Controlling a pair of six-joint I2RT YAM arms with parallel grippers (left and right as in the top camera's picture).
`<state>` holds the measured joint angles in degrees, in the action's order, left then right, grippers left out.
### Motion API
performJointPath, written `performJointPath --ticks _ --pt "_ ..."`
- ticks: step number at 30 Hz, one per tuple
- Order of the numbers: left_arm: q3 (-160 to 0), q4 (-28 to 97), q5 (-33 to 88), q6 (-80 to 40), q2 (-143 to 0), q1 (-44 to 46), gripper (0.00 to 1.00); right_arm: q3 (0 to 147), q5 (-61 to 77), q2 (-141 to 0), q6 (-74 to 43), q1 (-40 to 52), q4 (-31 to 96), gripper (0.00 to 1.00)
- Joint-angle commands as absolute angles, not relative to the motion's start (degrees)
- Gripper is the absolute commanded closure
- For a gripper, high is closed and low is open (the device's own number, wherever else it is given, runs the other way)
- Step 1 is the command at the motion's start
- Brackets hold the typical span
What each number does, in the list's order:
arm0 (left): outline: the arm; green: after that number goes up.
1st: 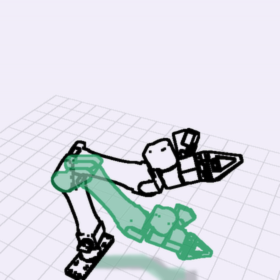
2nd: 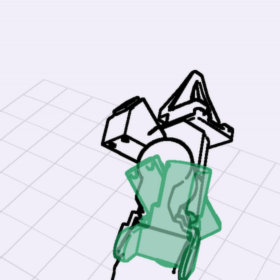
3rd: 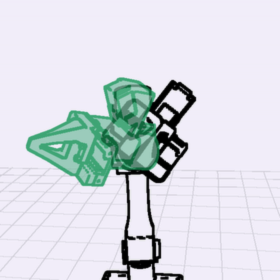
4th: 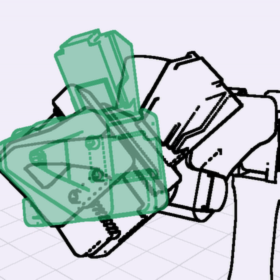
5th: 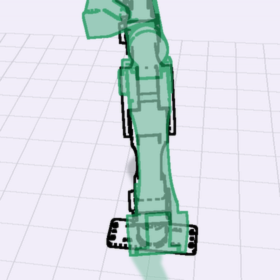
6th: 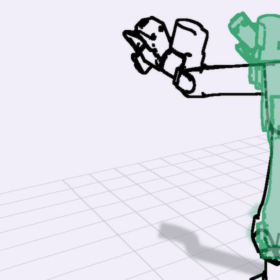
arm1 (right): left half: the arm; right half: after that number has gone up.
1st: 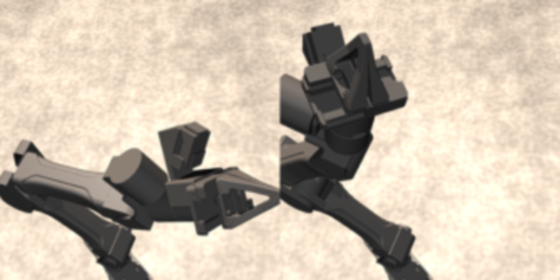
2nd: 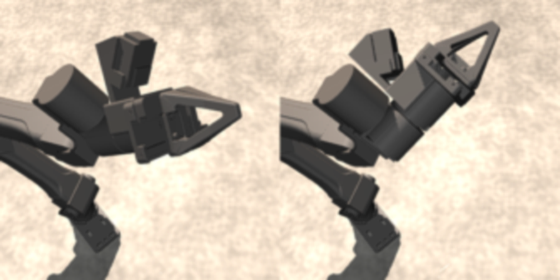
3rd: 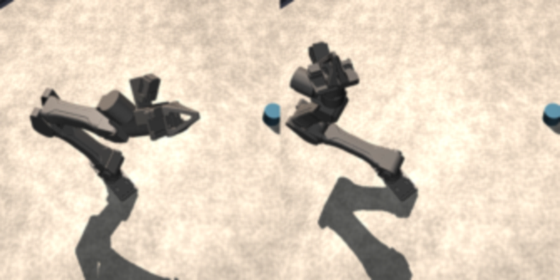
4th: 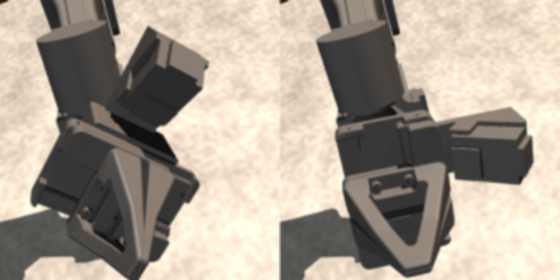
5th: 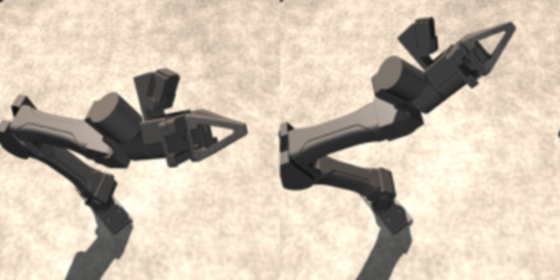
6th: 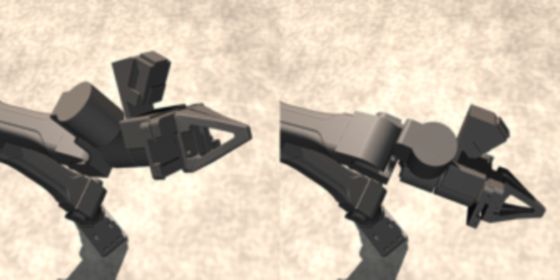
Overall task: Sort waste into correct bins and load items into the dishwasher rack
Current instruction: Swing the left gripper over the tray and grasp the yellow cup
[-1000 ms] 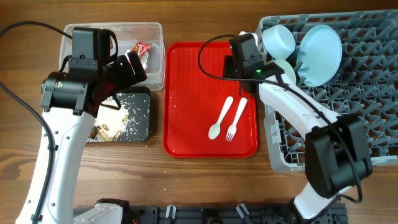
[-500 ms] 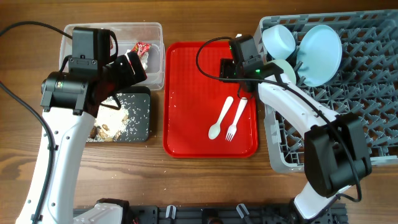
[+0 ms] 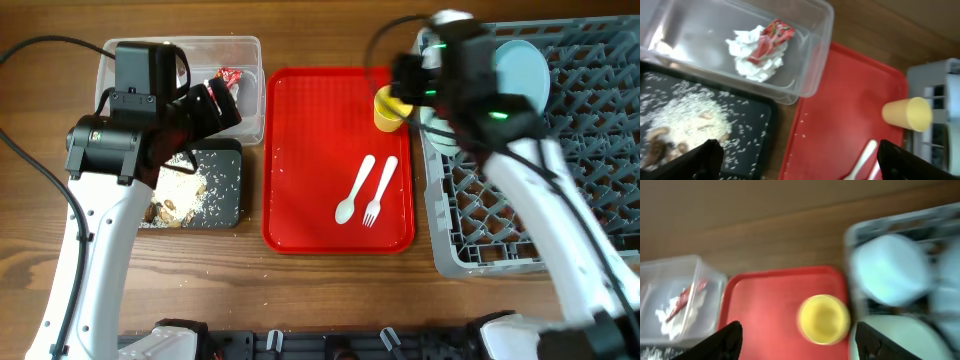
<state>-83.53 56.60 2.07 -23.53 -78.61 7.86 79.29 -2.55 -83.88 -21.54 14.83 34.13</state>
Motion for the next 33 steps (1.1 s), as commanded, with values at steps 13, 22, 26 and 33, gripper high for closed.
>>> performJointPath --ticks 13,22,26,33 --pt "-102.85 43.05 12.01 -22.92 -109.16 22.79 0.01 80.31 7.4 -69.89 -19.68 -6.07 45.76 0.22" --pt "-106.89 38.39 11.0 -22.63 -121.78 30.7 0.0 80.25 7.35 -69.93 -18.98 -6.09 51.09 0.21" --pt "-106.89 37.65 9.58 -21.32 -124.29 33.67 0.01 80.25 7.35 -69.95 -18.04 -6.07 52.21 0.21" --pt "-106.87 37.01 7.4 -23.07 -127.5 34.59 0.05 80.25 7.35 -69.95 -18.0 -6.07 53.67 0.21"
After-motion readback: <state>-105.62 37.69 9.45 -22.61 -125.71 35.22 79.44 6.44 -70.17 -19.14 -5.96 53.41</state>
